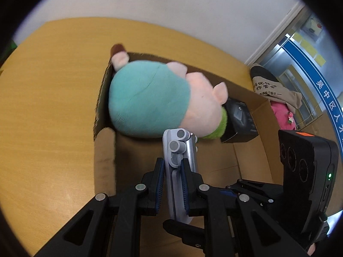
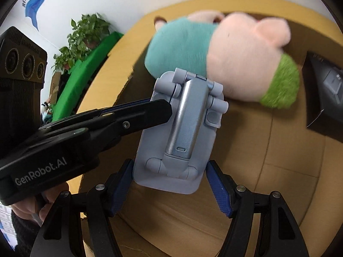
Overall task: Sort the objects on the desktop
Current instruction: 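Lift the phone stand with the left gripper and carry it over the box, then open the left gripper to drop the phone stand into the box, then move the left gripper down toward the black sunglasses on the table, then close the left gripper on the sunglasses frame, then lift the sunglasses with the left gripper and carry them over the box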
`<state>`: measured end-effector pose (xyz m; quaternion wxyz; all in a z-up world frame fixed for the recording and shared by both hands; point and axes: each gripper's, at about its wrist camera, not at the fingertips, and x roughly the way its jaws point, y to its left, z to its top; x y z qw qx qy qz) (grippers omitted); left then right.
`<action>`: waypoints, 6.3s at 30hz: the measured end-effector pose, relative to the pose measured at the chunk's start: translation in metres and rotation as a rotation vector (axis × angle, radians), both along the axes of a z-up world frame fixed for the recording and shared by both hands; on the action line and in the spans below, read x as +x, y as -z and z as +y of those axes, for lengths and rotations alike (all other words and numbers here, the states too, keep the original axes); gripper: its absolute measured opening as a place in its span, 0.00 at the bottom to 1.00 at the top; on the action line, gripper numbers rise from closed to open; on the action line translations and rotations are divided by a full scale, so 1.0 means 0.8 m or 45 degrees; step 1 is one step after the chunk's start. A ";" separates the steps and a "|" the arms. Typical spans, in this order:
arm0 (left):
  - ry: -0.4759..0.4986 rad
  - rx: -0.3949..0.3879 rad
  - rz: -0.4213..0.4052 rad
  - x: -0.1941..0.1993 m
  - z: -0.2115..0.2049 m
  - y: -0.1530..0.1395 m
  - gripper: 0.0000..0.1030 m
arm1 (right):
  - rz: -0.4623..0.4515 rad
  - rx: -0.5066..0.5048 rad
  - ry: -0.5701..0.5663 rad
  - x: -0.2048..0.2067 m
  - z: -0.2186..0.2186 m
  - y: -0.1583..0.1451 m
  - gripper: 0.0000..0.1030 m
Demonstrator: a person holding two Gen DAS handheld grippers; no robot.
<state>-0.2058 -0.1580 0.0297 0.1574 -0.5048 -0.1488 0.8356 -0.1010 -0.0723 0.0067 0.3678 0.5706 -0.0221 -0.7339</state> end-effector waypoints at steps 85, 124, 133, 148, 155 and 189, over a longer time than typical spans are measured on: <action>-0.214 -0.032 0.056 0.318 0.060 0.042 0.77 | 0.288 0.039 -0.294 0.241 0.150 0.018 0.78; -0.275 -0.048 -0.182 0.265 0.079 0.071 0.24 | 0.363 0.150 -0.328 0.308 0.103 0.039 0.31; -0.305 -0.127 -0.076 0.280 0.096 0.028 0.22 | 0.451 0.125 -0.276 0.326 0.105 0.015 0.31; -0.223 -0.174 0.135 0.271 0.135 -0.073 0.21 | 0.605 -0.014 -0.110 0.328 0.133 -0.070 0.32; -0.132 -0.192 0.215 0.239 0.173 -0.122 0.22 | 0.678 -0.040 -0.012 0.306 0.155 -0.107 0.32; 0.334 -0.142 -0.121 -0.085 0.367 -0.018 0.20 | 0.356 0.131 0.504 -0.015 0.290 -0.041 0.32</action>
